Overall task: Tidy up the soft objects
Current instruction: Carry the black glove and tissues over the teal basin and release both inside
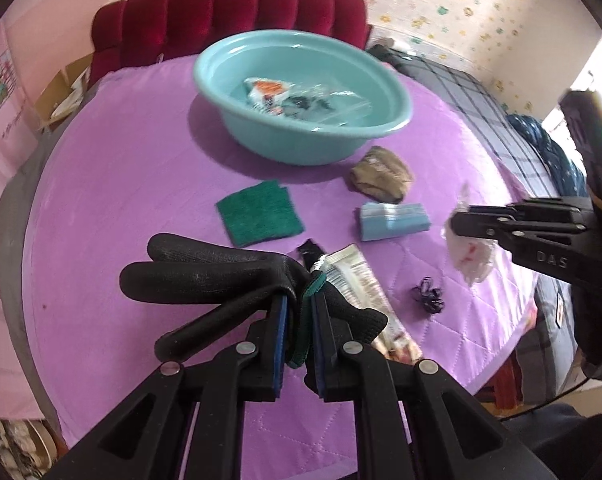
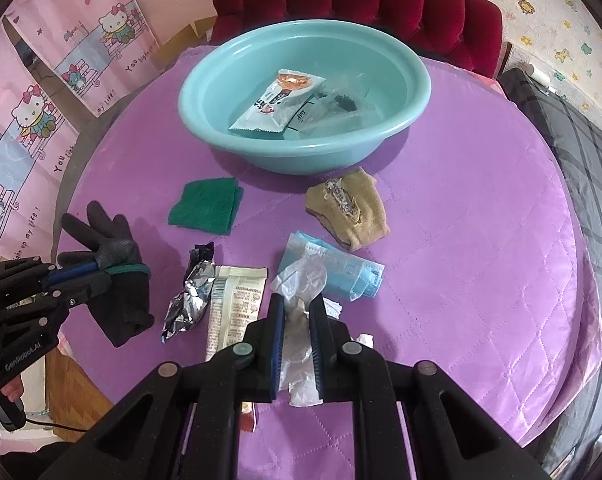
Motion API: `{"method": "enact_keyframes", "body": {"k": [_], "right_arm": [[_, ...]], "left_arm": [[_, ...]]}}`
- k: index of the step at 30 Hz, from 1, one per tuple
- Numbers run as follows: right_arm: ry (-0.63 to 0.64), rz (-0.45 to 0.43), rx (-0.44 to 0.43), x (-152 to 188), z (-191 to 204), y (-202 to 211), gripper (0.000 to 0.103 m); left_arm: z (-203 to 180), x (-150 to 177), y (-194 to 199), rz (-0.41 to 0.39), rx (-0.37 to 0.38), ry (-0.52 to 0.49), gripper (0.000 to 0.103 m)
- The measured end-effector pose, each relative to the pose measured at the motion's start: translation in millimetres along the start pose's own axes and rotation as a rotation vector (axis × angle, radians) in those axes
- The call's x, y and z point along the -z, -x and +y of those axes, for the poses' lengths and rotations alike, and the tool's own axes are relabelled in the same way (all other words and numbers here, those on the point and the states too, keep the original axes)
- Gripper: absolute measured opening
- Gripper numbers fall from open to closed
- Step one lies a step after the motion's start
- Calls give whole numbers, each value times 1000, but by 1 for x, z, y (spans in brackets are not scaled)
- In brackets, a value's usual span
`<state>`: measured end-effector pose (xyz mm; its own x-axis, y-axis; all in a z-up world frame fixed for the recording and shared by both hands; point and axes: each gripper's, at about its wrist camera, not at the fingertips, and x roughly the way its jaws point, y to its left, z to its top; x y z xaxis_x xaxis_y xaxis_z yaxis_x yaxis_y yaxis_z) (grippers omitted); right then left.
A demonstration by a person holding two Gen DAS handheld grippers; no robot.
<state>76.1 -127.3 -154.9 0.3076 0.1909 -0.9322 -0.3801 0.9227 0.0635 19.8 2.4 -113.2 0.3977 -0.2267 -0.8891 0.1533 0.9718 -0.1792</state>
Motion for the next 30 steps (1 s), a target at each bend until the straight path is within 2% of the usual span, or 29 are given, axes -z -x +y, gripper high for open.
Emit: {"method": "enact_keyframes", "body": {"k": [4, 12, 30], "right_arm": [[13, -2, -10, -3, 2, 9, 12], [15, -62, -32, -22, 3, 35, 12], [18, -150, -53, -83, -10, 58, 12]], "left_arm": [[-13, -10, 8, -19, 18, -41, 12], [-31, -36, 17, -62, 60, -87, 12], [-32, -105, 24, -151, 76, -141, 12]]}}
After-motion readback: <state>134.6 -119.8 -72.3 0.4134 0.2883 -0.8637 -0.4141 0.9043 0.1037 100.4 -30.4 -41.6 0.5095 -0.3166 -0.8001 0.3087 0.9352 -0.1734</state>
